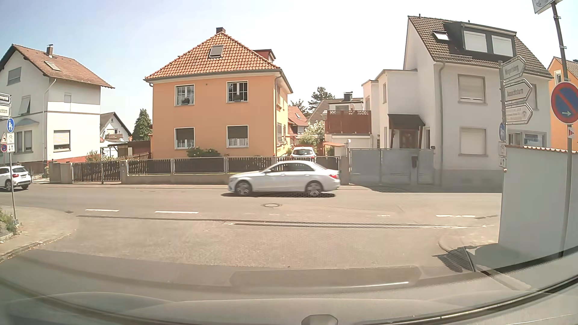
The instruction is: Follow the waypoints while adhering to traffic rules and regulations
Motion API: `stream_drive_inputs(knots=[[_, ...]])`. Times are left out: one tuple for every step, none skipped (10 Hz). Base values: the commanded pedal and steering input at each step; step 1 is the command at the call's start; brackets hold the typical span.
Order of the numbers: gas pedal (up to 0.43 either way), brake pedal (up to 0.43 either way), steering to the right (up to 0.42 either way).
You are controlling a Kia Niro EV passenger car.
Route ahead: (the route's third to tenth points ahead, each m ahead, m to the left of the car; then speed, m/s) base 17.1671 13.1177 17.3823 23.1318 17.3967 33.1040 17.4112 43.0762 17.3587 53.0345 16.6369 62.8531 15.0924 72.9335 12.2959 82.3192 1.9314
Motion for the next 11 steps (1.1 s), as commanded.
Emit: stream_drive_inputs(knots=[[0.0, 0.189, 0.195], [0.0, 0.207, 0.183], [0.0, 0.213, 0.174], [0.0, 0.22, 0.169], [0.0, 0.213, 0.164], [0.0, 0.213, 0.159], [0.0, 0.213, 0.155], [0.0, 0.22, 0.146], [0.0, 0.232, 0.134], [0.0, 0.238, 0.121], [0.0, 0.244, 0.107]])
